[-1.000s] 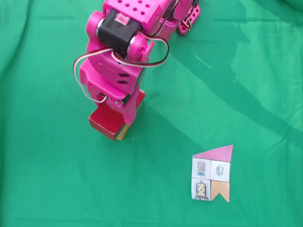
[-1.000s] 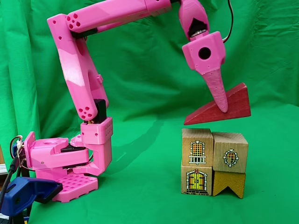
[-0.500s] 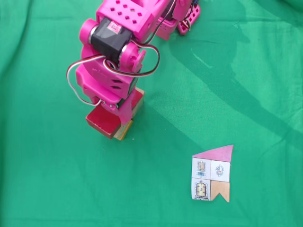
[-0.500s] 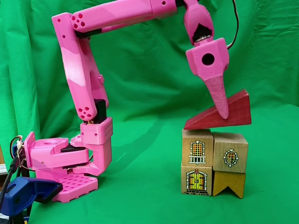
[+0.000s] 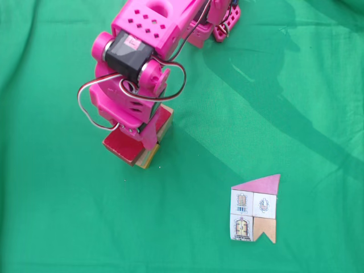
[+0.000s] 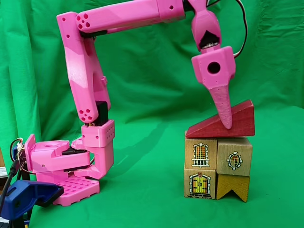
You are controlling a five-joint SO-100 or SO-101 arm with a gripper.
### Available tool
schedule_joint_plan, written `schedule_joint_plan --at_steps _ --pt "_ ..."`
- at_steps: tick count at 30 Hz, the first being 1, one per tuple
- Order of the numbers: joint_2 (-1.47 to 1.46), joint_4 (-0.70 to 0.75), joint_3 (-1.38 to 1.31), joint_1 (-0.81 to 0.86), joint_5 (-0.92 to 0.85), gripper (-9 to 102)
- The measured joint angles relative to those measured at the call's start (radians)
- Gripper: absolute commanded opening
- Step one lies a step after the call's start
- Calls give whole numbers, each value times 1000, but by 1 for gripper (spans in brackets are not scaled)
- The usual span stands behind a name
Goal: Grasp some building blocks and build the house on the picture.
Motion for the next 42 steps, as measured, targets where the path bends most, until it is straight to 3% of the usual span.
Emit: schedule_joint_plan --at_steps 16,42 --pt "0 2 0 0 -110 22" --pt "0 2 0 0 -114 22"
